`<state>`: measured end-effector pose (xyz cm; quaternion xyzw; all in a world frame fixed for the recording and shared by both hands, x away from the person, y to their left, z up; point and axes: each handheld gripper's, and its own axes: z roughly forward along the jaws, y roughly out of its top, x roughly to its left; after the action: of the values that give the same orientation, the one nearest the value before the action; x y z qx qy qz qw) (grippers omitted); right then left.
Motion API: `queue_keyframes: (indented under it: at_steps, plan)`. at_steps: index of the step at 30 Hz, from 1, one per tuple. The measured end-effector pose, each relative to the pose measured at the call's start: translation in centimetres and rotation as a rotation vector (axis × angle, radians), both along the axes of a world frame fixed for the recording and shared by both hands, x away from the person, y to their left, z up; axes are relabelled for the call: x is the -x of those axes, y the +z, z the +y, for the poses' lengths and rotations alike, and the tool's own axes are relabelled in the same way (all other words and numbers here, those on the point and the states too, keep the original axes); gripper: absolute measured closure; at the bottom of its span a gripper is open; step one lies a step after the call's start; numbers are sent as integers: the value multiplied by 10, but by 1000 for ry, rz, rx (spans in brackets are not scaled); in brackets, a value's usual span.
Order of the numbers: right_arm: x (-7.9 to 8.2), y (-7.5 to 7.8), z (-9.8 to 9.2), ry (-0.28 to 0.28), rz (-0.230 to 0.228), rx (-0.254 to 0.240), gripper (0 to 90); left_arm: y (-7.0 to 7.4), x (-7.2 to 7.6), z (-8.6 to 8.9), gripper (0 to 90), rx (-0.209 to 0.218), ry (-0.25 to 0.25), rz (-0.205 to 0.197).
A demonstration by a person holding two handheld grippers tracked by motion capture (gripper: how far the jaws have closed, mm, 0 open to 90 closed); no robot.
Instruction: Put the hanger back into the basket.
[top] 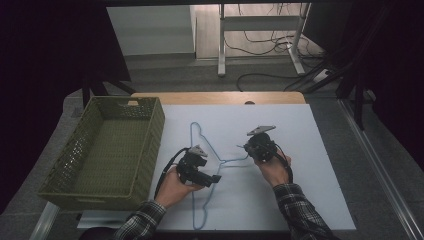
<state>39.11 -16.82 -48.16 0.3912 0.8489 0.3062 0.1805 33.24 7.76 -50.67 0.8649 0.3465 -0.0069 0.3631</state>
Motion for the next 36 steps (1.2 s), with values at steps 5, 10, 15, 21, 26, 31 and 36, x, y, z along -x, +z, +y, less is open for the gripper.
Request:
queue_keyframes:
  at_steps: [5,10,15,21,26,31,36]
  plan:
    - [2,2,0,7,-4,-3,865,-11,-11,-11,357,-18,3,74]
    - [3,5,0,9,-11,-6,864,-17,-18,-17,486,-20,13,110]
    - [4,6,0,11,-11,-10,863,-16,-19,-21,574,-25,-7,125]
    - [6,8,0,15,-14,-14,860,-15,-19,-23,631,-34,0,133]
    - [7,9,2,19,-18,-14,858,-14,-19,-23,677,-42,16,139]
    - [9,10,2,23,-19,-24,852,-13,-19,-20,723,-39,32,161]
    - [14,20,3,46,-2,-72,650,-14,-21,-13,796,-20,75,217]
